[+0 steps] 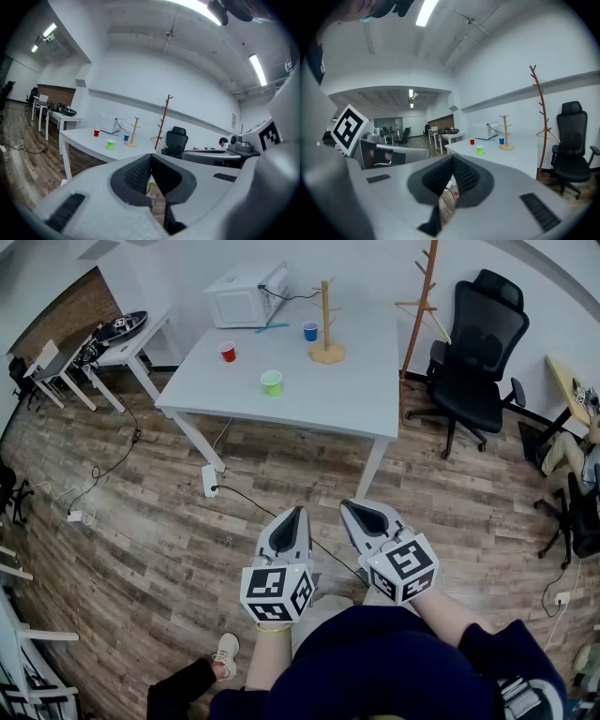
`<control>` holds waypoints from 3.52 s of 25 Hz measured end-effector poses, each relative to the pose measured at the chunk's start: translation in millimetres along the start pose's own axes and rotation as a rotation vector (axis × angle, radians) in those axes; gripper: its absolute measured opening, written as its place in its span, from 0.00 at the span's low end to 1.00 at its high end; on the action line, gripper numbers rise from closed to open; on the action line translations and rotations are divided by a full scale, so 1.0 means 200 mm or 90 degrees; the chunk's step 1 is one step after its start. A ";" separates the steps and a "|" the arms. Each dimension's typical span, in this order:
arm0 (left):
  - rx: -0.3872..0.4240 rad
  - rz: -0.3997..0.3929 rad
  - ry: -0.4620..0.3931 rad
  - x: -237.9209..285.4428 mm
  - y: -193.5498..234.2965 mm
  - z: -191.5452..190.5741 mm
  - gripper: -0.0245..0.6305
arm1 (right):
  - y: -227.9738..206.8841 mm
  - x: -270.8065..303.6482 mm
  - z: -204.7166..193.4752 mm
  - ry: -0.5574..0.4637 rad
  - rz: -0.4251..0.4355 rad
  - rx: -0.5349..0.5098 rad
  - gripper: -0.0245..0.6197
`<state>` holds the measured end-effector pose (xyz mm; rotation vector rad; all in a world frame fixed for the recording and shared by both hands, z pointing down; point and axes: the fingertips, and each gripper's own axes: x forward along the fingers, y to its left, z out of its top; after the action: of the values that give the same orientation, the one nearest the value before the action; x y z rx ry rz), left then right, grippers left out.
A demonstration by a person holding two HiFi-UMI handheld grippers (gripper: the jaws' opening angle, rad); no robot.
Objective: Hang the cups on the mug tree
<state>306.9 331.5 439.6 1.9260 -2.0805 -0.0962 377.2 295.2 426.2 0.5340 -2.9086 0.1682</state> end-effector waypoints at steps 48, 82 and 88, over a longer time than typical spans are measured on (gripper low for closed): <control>0.030 0.072 0.016 0.10 0.32 0.09 0.07 | 0.09 0.35 0.03 -0.005 0.106 0.070 0.08; 0.019 0.117 0.036 1.01 0.93 0.37 0.07 | -0.51 1.36 0.29 0.021 0.143 0.039 0.08; 0.017 0.127 0.042 1.16 1.05 0.37 0.07 | -0.61 1.54 0.28 0.031 0.153 0.037 0.09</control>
<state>73.7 112.3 463.0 1.7008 -2.2259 0.0374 129.5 68.8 442.1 0.1839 -2.9199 0.2932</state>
